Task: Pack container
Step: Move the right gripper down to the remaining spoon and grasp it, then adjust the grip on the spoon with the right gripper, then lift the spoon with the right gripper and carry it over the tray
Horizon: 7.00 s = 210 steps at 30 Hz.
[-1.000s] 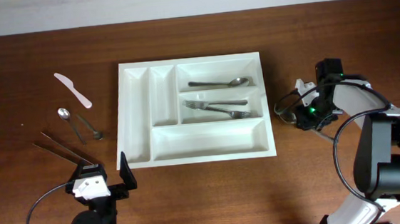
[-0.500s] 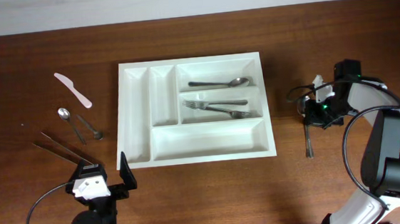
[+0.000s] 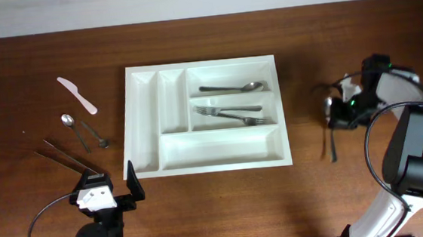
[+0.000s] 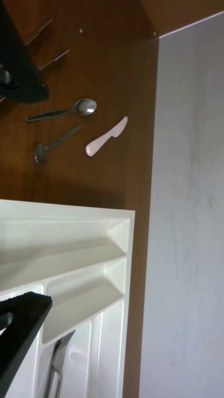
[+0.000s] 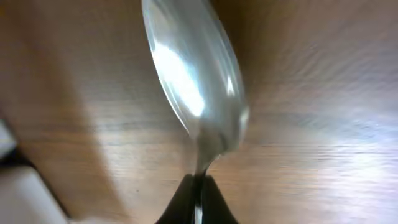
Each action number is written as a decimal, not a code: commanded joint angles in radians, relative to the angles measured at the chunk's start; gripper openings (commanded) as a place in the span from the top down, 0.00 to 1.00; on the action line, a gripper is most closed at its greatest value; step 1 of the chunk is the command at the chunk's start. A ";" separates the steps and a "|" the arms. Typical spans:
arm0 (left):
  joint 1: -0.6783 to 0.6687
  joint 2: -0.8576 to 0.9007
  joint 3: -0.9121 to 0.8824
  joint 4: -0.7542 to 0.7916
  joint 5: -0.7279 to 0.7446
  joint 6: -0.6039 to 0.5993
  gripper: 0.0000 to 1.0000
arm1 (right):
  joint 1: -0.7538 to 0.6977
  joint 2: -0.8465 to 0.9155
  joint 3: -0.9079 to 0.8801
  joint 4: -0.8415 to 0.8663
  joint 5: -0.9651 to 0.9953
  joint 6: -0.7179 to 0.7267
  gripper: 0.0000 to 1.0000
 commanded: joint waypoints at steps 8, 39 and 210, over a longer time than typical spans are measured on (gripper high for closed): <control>0.005 -0.006 -0.008 0.005 0.008 0.012 0.01 | -0.009 -0.010 0.312 -0.118 0.027 -0.010 0.96; 0.005 -0.006 -0.008 0.005 0.008 0.012 0.01 | -0.009 -0.010 0.304 -0.137 0.043 -0.034 0.96; 0.005 -0.006 -0.008 0.005 0.008 0.012 0.01 | 0.737 0.225 0.732 -0.006 0.233 -0.802 0.96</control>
